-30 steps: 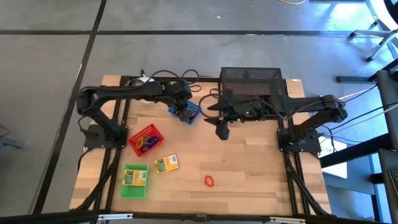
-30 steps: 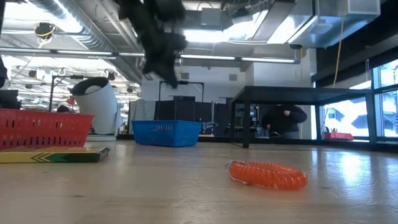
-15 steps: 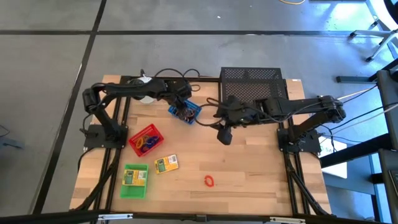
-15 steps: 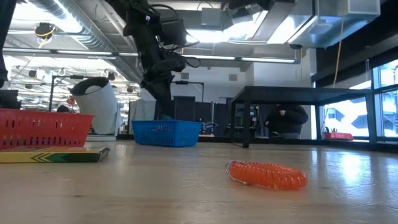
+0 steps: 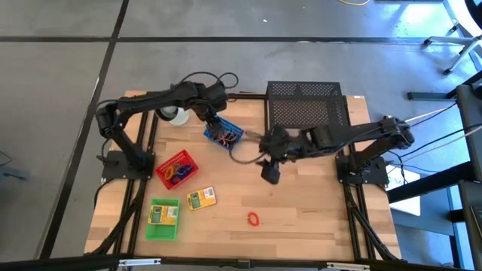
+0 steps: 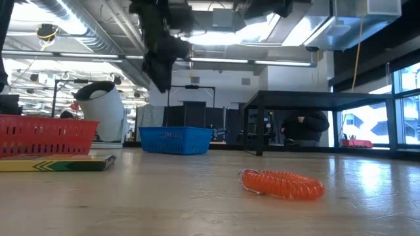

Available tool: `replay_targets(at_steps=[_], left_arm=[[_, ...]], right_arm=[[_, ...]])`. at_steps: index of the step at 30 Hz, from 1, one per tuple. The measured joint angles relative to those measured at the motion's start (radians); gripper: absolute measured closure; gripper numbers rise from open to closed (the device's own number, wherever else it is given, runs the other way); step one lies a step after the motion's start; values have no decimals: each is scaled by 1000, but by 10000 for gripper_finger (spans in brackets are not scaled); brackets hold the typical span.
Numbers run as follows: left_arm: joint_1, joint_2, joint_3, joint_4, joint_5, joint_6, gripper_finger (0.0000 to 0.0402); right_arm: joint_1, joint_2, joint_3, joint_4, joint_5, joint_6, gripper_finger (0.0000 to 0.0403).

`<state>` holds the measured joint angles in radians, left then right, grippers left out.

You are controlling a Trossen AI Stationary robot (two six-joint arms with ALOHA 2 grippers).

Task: Pick & Place Office Desk Supplies
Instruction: Put the orange spring keychain into the red bin

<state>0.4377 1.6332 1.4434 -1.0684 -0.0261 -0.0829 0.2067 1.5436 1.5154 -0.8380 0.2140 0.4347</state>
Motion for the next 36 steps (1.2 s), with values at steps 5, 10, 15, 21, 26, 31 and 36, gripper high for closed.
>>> replay_targets(at_steps=[5,10,15,21,26,31,36], left_arm=[[-18,-76,36,-117,2,60,216],[-33,-188,36,-233,36,45,217],[-73,-302,36,-261,69,44,217],[-136,-389,36,-221,76,17,217],[-188,-411,36,-171,73,0,217],[-224,-411,36,-158,73,-9,217],[-246,-406,36,-151,52,-35,217]], right_arm=[[40,37,-88,0,-72,4,186],[89,69,-246,185,-223,14,186],[170,113,-359,475,-215,-59,186],[222,219,-379,546,-159,-106,186],[238,306,-379,572,-158,-104,186],[241,350,-379,610,-180,-79,186],[257,385,-378,653,-173,-172,186]])
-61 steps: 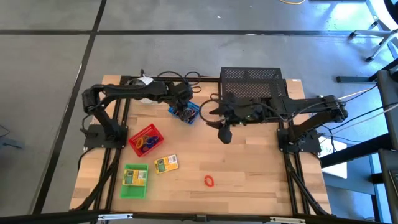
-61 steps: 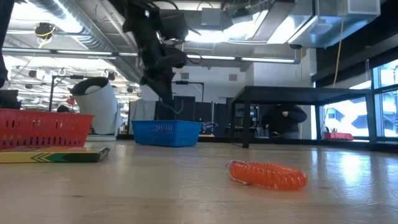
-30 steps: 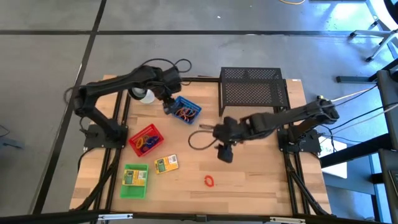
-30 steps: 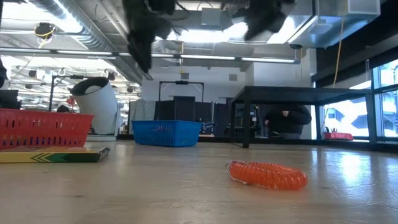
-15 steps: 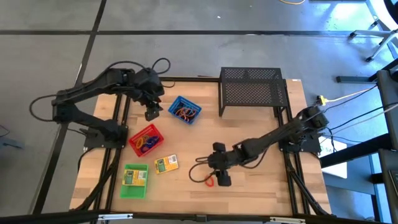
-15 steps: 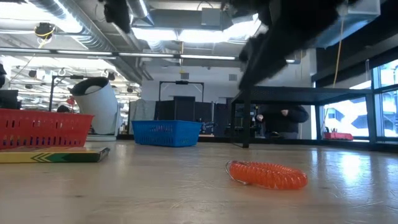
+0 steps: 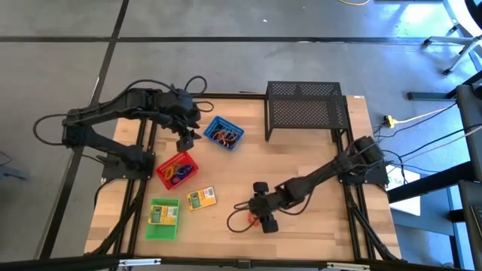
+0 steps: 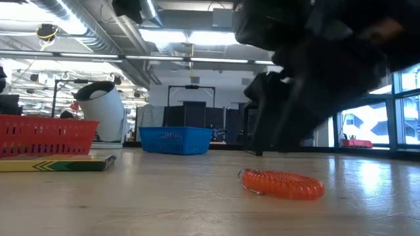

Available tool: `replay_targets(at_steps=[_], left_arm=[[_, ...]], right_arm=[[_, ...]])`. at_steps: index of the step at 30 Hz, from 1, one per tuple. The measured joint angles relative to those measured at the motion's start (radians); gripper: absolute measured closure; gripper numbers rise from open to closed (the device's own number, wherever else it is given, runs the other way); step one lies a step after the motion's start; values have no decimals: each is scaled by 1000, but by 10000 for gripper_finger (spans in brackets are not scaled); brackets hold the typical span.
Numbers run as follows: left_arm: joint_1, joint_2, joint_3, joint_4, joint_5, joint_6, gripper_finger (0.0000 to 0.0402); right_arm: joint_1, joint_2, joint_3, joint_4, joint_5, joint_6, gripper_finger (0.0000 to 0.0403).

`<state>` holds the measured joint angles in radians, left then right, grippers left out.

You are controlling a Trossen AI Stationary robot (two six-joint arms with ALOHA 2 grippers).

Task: Pick & Place Office Desk Supplies
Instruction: Put the orange spring keychain into the red bin

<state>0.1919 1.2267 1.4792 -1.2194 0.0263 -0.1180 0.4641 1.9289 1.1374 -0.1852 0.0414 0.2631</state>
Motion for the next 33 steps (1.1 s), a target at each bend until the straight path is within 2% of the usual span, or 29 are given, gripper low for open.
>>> replay_targets(at_steps=[3,6,9,13,20,24,29,33], left_arm=[[-8,0,0,39,-9,-37,217],[-9,0,0,80,-8,-63,217],[-9,0,0,108,-8,-102,217],[-9,0,0,119,-8,-147,217],[-9,0,0,118,-8,-159,217],[-9,0,0,126,-8,-159,217],[-18,0,0,111,-8,-157,217],[-68,16,0,93,-8,-131,217]], right_arm=[[9,32,0,-1,14,-61,186],[19,56,1,6,88,-95,189],[21,67,3,9,97,-116,208],[21,71,3,6,92,-115,260],[18,73,3,2,66,-56,385],[9,58,2,-4,72,-13,381],[-35,-7,-5,-40,188,-13,391],[-83,-79,-3,-56,270,-13,395]])
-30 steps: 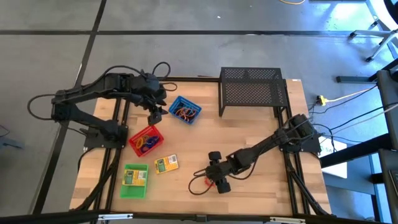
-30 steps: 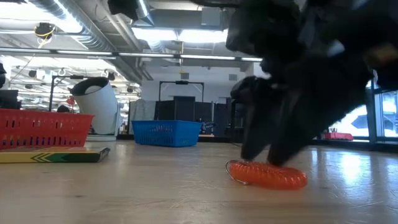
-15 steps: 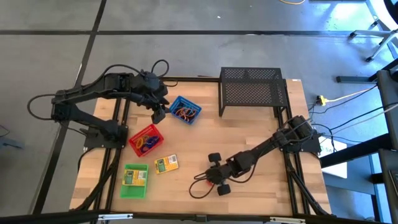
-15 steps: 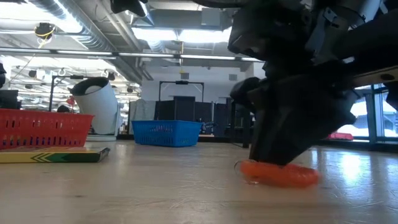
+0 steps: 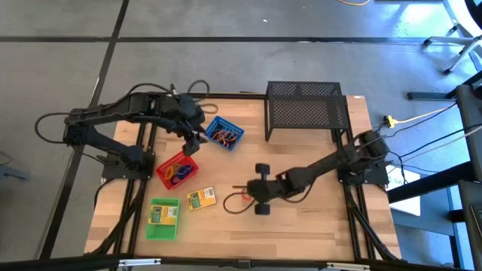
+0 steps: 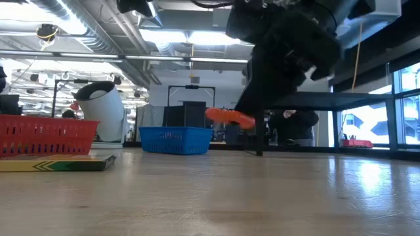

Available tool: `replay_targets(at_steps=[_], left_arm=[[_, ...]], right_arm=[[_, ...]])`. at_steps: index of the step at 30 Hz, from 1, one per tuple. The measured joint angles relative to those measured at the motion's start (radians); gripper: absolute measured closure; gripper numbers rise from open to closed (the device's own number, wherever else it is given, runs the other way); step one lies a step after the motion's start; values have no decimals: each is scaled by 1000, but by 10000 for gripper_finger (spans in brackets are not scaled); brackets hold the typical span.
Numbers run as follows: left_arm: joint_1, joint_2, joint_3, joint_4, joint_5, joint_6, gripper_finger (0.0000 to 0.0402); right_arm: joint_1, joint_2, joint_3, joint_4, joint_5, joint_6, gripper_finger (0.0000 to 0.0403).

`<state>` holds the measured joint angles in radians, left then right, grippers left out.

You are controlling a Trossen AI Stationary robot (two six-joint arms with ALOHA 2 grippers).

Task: Pick & Place Office Desk Supplies
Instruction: Put the orange spring keychain into the red bin

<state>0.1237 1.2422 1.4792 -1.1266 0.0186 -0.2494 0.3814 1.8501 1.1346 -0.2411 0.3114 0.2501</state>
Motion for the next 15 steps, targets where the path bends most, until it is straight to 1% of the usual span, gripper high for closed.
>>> replay_targets(at_steps=[4,9,12,15], left_arm=[[-66,22,0,4,-6,9,217],[-136,74,0,25,-48,19,217],[-164,105,0,99,-75,49,217],[-176,140,0,228,-84,65,217]], right_arm=[[-46,-90,0,8,90,-8,395],[-79,-196,1,17,174,-61,395],[-93,-259,3,26,228,-129,395],[-102,-299,4,35,321,-230,395]])
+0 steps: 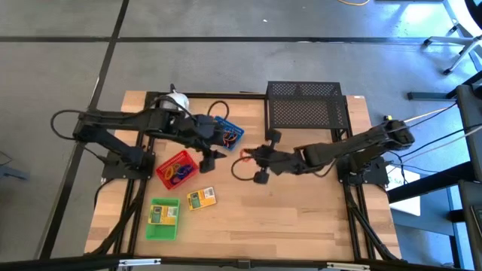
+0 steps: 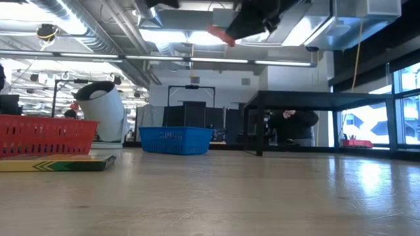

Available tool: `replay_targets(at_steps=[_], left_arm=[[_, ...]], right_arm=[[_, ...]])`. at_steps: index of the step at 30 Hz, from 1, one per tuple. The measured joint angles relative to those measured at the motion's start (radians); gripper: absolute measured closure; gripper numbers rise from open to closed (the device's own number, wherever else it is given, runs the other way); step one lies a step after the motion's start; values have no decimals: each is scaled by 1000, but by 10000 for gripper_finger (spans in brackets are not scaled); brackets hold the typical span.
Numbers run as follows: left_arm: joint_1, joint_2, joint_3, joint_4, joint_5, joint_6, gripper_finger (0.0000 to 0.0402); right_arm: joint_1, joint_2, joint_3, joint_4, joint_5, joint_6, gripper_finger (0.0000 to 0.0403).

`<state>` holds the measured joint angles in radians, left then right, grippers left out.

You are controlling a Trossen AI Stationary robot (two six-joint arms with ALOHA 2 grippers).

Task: Pick & Place Office Desk Supplies
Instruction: Put the orange spring keychain into the red bin

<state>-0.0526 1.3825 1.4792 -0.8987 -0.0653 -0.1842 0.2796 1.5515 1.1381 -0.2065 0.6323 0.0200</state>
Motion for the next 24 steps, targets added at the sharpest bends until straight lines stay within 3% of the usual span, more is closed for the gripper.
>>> replay_targets(at_steps=[7,14,18,24], left_arm=[[20,68,0,154,-59,-38,217],[61,121,0,291,-50,-93,217],[82,145,0,356,6,-135,217],[107,174,0,352,34,-196,220]], right_arm=[[-1,-73,0,13,143,-215,395],[0,-106,0,23,146,-360,394],[-1,-107,0,31,147,-429,390],[-1,-107,0,57,159,-494,388]])
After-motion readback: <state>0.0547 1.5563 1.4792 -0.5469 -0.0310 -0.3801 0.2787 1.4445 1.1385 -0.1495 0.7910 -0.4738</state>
